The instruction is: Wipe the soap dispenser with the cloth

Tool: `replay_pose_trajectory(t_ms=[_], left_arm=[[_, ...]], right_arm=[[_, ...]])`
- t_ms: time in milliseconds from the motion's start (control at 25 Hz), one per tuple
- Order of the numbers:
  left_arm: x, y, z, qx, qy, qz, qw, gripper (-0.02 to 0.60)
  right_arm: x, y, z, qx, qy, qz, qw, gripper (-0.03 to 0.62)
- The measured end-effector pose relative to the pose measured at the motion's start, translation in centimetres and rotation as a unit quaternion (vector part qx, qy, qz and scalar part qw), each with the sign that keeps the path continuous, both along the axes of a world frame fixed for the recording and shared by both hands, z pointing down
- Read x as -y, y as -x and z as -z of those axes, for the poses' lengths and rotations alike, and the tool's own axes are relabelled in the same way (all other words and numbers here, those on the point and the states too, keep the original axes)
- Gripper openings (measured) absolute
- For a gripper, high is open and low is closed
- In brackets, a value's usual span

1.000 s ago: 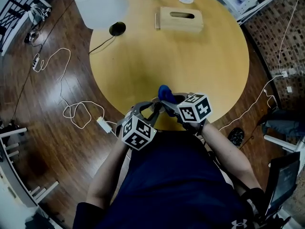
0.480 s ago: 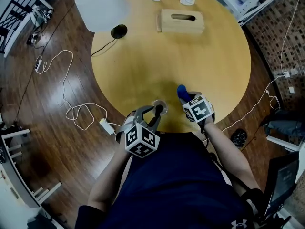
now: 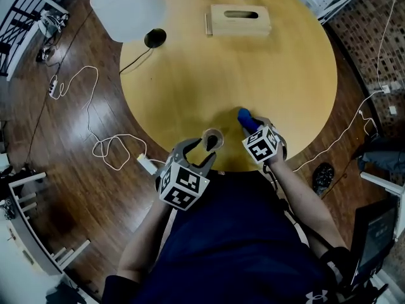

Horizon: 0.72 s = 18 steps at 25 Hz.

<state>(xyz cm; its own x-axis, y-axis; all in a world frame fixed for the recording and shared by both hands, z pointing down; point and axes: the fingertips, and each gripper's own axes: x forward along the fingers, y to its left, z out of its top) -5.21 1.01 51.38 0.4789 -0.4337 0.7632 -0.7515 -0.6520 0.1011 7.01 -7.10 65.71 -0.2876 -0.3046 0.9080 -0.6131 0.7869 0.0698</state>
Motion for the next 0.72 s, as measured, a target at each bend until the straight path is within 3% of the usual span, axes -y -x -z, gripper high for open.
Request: replay_pose_trajectory(t_ms=[40,120,200,280,440,640,720], left_arm=[[0.3,-0.4,0.2,-0.013,0.002,0.008,0.9999,0.216],[1.1,-1.1,0.4,-0.018,-0.005,0.02,0.9996,0.228],[1.7,-1.6,0.3,0.008,-0.021,0.014,0.9997,0.235],[2.2,-2.0,-0.3,0.047,-0.028,-0.002,0.9985,0.235],[2.3,-1.7,-2.9,0.097,0.0,-0.021,0.9951,0.193],[2.1,-1.8,-3.2,0.074,0.001,-0.014,0.9971,0.151],[2.3,-1.6,-3.3,0.05,0.004,0.001,0.9988,0.14]], right_arm=[[0.3,0.1,-0.1,0.021,0.007,-0.019,1.0,0.117],[0.8,0.0,-0.3,0.073,0.028,-0.072,0.994,0.099],[0.9,-0.1,0.4,0.118,0.045,-0.114,0.985,0.097],[0.5,0.0,1.2,0.147,0.053,-0.122,0.98,0.097],[-0.7,0.1,2.0,0.166,0.053,-0.127,0.976,0.098],[-1.4,0.2,2.8,0.176,0.046,-0.138,0.974,0.1],[-1.5,0.4,3.4,0.188,0.043,-0.14,0.971,0.1]])
